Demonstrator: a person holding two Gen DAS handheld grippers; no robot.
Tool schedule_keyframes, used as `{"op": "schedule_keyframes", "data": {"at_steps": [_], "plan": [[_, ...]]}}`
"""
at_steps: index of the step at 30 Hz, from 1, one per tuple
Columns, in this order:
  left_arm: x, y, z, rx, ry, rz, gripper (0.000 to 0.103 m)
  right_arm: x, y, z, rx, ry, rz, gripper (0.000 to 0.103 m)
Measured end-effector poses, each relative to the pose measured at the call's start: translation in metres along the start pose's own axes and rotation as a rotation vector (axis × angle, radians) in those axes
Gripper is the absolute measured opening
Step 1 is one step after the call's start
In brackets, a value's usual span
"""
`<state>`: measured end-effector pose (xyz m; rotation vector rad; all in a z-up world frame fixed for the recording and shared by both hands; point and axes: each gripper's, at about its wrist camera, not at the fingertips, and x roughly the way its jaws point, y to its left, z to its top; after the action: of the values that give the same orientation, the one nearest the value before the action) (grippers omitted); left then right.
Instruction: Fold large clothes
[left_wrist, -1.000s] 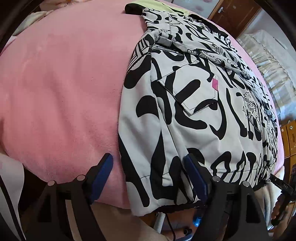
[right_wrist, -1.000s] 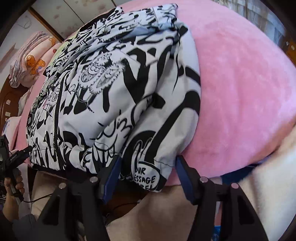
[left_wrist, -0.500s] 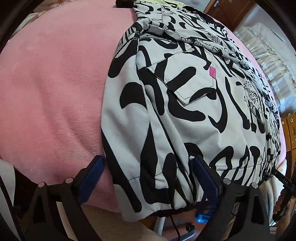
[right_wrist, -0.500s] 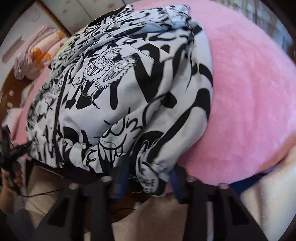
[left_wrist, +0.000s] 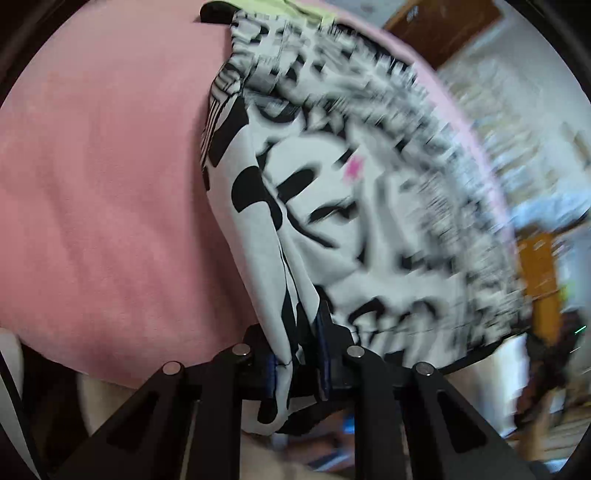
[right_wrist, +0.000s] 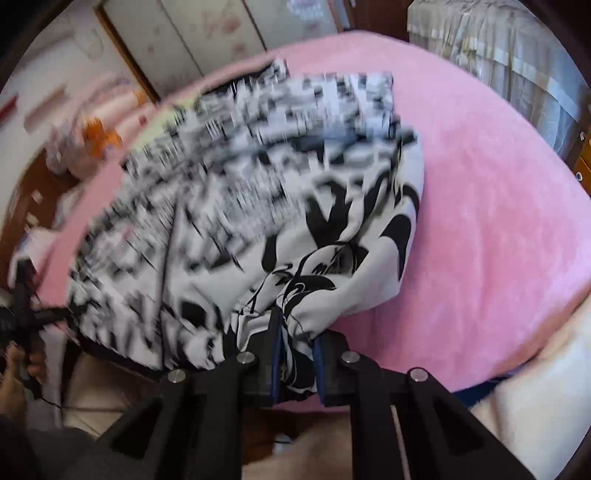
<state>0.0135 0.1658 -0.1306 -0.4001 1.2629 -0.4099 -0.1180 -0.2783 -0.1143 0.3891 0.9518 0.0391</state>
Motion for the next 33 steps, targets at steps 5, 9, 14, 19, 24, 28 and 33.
{"op": "schedule_keyframes", "data": {"at_steps": [5, 9, 14, 19, 24, 28, 33], "plan": [[-0.046, -0.012, 0.032, -0.109, -0.146, -0.225, 0.015, -0.038, -0.005, 0.037, 0.096, -0.125, 0.112, 0.014], [-0.072, -0.024, 0.073, -0.155, -0.243, -0.298, 0.014, -0.056, -0.011, 0.084, 0.174, -0.204, 0.195, 0.013], [-0.079, -0.037, 0.133, -0.168, -0.285, -0.311, 0.015, -0.049, -0.011, 0.158, 0.215, -0.250, 0.268, 0.013], [-0.057, -0.041, 0.211, -0.178, -0.287, -0.277, 0.023, -0.003, -0.013, 0.236, 0.222, -0.233, 0.240, 0.016], [-0.008, -0.036, 0.280, -0.204, -0.226, -0.254, 0.041, 0.058, -0.029, 0.295, 0.268, -0.176, 0.184, 0.042], [0.027, -0.028, 0.312, -0.213, -0.193, -0.210, 0.068, 0.087, -0.038, 0.309, 0.276, -0.186, 0.167, 0.073], [0.049, -0.007, 0.327, -0.215, -0.213, -0.106, 0.084, 0.128, -0.053, 0.314, 0.265, -0.122, 0.104, 0.073]]}}
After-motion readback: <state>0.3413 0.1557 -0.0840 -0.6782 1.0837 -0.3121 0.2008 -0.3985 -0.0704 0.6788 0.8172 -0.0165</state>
